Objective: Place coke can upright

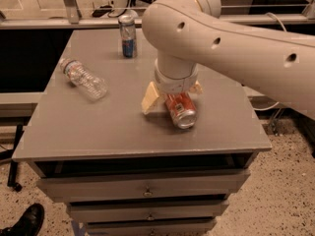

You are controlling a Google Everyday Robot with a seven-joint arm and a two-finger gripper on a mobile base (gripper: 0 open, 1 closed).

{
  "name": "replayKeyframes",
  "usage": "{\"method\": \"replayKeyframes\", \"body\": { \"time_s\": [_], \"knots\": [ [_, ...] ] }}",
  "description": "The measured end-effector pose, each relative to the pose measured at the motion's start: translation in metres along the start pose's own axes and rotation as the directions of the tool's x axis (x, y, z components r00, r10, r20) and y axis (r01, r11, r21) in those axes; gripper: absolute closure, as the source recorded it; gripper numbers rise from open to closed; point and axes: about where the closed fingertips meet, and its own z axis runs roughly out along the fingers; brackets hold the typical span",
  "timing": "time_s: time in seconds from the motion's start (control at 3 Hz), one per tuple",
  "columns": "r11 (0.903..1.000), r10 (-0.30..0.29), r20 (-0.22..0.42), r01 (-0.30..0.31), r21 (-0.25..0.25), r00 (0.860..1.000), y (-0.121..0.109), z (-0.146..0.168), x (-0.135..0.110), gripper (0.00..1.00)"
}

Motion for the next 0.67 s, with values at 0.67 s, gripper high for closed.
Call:
{"method": "replayKeyframes", "body": {
  "time_s": [0.67],
  "knots": [
    [0.9992, 0.004, -0.003, -0.004, 0.04, 1.0, -0.0076, 0.0033, -0.0029, 0.7]
  ]
}}
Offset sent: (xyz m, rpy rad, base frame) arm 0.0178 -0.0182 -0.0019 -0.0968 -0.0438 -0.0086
